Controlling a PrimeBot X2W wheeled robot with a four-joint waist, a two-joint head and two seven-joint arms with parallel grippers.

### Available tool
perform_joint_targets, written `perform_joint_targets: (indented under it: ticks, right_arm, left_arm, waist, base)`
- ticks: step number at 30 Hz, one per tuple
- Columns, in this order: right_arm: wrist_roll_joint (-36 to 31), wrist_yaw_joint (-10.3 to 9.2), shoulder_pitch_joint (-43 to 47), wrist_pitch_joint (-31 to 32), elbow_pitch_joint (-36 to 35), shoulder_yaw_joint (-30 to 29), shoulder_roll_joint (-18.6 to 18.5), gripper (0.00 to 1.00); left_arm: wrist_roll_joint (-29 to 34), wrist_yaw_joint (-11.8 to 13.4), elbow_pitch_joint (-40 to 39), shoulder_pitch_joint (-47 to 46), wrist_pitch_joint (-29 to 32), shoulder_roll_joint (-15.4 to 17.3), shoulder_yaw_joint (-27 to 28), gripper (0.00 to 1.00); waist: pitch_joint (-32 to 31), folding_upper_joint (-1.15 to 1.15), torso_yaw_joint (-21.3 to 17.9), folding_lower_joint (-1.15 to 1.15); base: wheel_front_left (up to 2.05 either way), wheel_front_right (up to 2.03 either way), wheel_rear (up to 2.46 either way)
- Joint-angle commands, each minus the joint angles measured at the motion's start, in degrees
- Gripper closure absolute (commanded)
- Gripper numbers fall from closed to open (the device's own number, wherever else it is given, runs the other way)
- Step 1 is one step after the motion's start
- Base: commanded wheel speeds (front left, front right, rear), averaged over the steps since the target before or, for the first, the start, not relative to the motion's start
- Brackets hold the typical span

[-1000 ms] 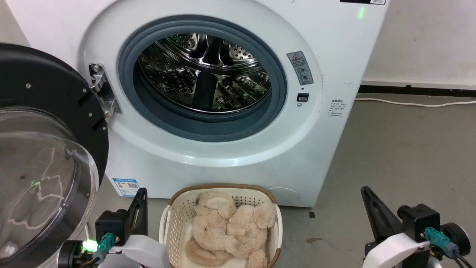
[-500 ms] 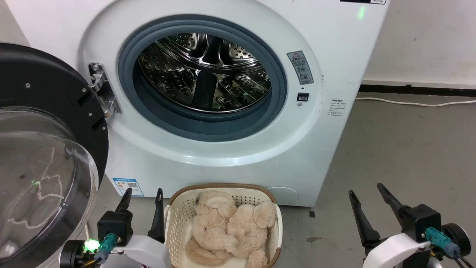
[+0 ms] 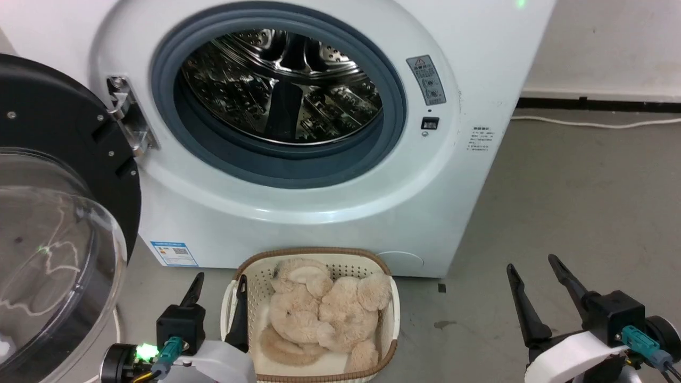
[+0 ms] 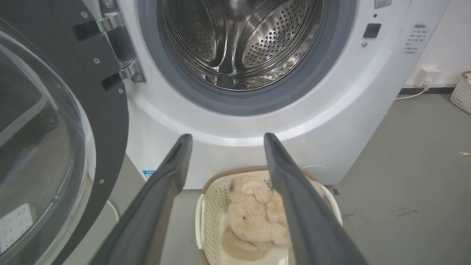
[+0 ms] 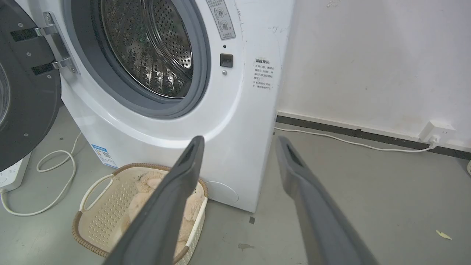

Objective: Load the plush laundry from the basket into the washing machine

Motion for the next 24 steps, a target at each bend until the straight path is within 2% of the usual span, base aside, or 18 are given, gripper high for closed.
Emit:
perform_joint_targets:
  ticks: [1, 24]
  right_arm:
    - [0.7, 0.01, -0.4, -0.6, -0.5, -0.2, 0.0, 0.00]
    - [5.4, 0.01, -3.3, -3.3, -1.3, -0.2, 0.0, 0.00]
  left_arm:
    - [-0.2, -0.1, 0.3, -1.1, -0.5, 0.1, -0.2, 0.00]
    - [-0.4, -2.1, 15.5, -12.6, -1.5, 0.9, -4.5, 0.00]
  waist:
    - [0.4, 0.00, -0.3, 0.00]
    - [10.9, 0.00, -4.5, 0.00]
  base:
    - [0.00, 0.00, 0.00]
    - [0.00, 0.00, 0.00]
